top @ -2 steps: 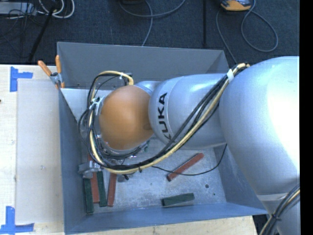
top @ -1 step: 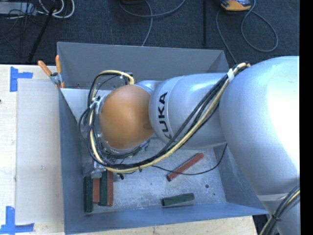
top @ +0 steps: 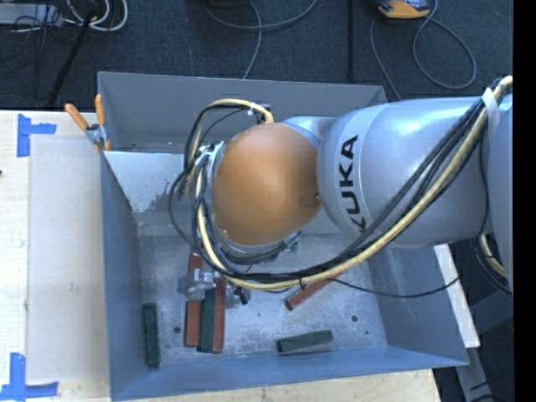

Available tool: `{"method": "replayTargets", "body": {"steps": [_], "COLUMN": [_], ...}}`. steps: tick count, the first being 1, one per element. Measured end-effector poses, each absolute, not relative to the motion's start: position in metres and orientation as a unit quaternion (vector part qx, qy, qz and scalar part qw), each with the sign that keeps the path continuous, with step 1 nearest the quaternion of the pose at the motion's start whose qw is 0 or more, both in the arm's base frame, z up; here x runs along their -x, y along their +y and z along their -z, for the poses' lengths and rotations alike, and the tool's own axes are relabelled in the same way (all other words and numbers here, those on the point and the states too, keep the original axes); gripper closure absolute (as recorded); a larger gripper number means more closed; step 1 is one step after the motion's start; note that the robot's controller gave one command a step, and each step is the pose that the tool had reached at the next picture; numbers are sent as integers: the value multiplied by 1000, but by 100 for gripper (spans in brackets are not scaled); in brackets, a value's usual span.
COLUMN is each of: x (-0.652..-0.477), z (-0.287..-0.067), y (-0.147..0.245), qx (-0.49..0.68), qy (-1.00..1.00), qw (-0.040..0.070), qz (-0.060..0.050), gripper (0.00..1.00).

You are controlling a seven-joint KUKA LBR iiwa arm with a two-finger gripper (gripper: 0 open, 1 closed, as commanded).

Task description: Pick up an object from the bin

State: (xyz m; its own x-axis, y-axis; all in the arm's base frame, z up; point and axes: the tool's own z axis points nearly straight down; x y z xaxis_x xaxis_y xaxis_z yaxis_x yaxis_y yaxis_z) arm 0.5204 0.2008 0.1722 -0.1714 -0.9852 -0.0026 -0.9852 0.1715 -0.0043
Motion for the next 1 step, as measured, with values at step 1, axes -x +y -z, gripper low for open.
{"method": "replayTargets", "body": {"steps": [1], "x": [-564], "z": [-287], "y": [202], "qx": [645], "qy": [764], "qw": [5], "qz": [1], "gripper": [100]}}
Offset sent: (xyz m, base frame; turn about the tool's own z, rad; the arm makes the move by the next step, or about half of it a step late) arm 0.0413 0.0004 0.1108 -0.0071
